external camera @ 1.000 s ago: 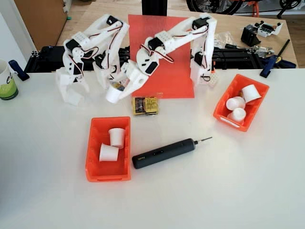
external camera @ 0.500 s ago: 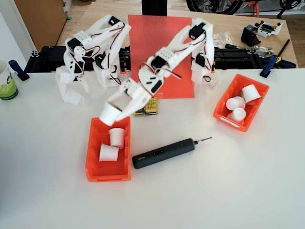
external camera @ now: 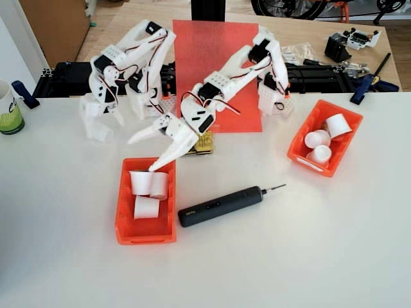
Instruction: Sort the coffee pods, blue into left, red into right
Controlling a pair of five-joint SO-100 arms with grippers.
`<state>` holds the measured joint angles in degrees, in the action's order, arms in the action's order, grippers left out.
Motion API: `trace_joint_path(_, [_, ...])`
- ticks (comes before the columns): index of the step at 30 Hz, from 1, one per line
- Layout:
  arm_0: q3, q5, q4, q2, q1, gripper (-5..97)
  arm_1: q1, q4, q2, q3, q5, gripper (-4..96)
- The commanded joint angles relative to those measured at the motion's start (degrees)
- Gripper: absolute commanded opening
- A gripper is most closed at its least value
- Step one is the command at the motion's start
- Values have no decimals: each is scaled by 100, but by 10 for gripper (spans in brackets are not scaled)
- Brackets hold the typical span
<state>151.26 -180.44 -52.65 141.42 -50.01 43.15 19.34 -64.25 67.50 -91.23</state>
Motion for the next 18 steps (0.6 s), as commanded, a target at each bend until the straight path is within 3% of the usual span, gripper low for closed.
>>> trace_joint_path(1, [62,-2584,149,88,26,423,-18,475,-79,-686,167,368])
trace_joint_path(9, [659,-2777,914,70,-105,407,-132,2241,-79,-2153,448,365])
trace_joint_path(11, [659,-3146,1020,79,-281,391,-132,2347,-79,-2162,369,364])
trace_joint_path(15, [677,-4315,1564,53,-633,355,-149,2338,-53,-2162,422,364])
trace_joint_path(18, [668,-4588,1591,53,-439,352,-176,2303,-35,-2162,501,365])
